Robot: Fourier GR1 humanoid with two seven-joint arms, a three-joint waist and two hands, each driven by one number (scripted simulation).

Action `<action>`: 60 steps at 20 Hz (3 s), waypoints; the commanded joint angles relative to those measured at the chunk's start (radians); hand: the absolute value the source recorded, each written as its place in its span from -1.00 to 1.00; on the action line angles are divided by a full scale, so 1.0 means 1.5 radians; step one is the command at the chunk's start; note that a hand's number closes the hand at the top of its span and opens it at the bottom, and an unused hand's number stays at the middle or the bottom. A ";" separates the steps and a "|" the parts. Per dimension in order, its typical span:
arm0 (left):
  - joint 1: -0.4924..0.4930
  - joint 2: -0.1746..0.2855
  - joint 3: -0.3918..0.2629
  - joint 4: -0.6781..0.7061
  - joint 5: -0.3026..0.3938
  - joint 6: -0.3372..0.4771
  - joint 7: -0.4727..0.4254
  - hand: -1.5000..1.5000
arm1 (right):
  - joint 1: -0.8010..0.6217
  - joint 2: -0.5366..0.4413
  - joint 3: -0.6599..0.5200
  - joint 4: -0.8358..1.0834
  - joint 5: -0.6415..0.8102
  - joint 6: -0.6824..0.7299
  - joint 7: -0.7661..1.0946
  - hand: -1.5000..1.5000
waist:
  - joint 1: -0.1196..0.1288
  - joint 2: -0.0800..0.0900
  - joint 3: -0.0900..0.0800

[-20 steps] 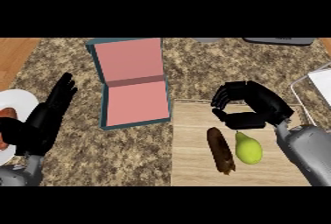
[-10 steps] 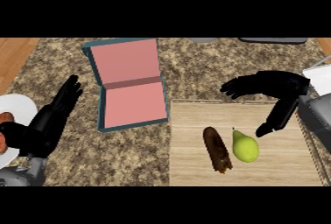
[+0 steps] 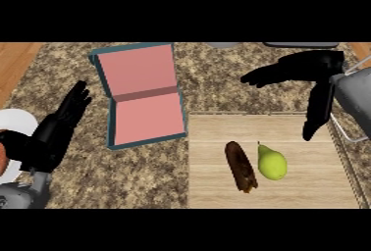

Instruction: Pick the pear from the tray and place it in the tiered shelf

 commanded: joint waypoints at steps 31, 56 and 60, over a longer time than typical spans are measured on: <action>0.084 -0.046 0.083 -0.008 -0.053 -0.088 -0.029 0.00 | 0.075 0.123 0.139 -0.108 0.433 0.099 -0.062 -1.00 | -0.015 -0.005 0.000; 0.064 -0.092 0.135 -0.045 -0.081 -0.123 0.029 0.00 | 0.093 0.096 0.235 -0.062 0.675 0.045 -0.210 -1.00 | -0.012 -0.004 0.000; 0.059 -0.105 0.125 -0.006 -0.105 -0.122 0.008 0.00 | 0.101 0.040 0.252 -0.057 0.682 0.041 -0.255 -1.00 | -0.015 -0.004 0.000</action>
